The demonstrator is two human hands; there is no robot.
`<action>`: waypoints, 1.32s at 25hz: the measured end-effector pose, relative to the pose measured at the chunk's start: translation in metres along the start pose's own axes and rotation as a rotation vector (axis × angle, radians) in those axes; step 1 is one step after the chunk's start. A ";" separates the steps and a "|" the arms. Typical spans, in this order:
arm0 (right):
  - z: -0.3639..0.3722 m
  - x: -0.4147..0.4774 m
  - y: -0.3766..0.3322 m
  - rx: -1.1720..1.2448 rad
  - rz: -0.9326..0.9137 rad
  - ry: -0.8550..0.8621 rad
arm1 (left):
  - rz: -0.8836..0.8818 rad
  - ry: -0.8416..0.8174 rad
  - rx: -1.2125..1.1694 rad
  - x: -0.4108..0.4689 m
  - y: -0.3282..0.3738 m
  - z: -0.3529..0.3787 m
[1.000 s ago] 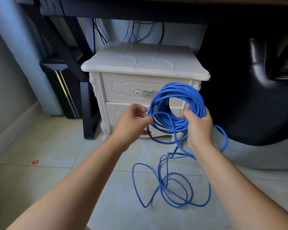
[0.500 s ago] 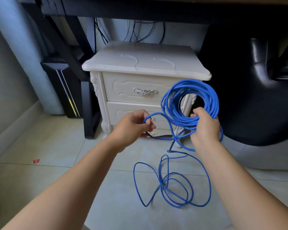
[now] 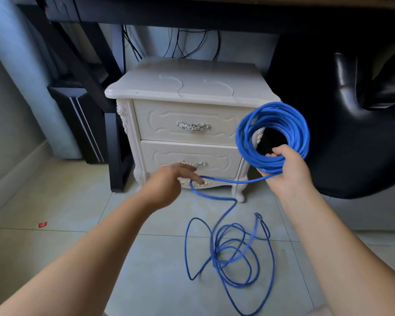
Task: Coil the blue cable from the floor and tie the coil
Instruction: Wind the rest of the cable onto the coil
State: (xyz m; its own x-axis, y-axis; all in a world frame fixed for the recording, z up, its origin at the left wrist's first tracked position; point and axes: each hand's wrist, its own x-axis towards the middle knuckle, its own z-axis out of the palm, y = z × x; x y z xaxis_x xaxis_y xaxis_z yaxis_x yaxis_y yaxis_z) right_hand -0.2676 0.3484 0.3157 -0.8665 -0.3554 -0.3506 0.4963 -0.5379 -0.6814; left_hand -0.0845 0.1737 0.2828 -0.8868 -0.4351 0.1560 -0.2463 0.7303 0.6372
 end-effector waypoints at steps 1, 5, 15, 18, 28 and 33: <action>0.001 0.000 0.003 -0.111 -0.065 -0.001 | -0.103 0.026 -0.216 0.001 0.007 -0.003; 0.005 -0.011 0.020 -0.654 -0.364 -0.111 | -0.103 0.222 -0.751 0.006 0.035 -0.019; 0.025 -0.049 0.047 -1.217 -0.552 -0.498 | -0.066 0.265 -0.134 0.002 0.054 -0.010; 0.027 -0.051 0.040 -1.049 -0.461 -0.516 | -0.136 0.328 -0.347 0.002 0.058 -0.012; 0.019 -0.050 0.064 -0.300 0.139 -0.476 | -0.374 0.428 -1.117 0.005 0.066 -0.007; 0.023 -0.042 0.059 -0.323 -0.022 -0.266 | -0.350 0.231 -0.981 0.001 0.068 -0.005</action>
State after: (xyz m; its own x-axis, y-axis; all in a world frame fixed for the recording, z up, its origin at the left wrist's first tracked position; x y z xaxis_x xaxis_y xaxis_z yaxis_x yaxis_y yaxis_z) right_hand -0.2008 0.3143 0.3054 -0.8117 -0.5544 -0.1841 0.3986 -0.2953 -0.8683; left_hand -0.1002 0.2201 0.3303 -0.7064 -0.7033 -0.0796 0.0413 -0.1533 0.9873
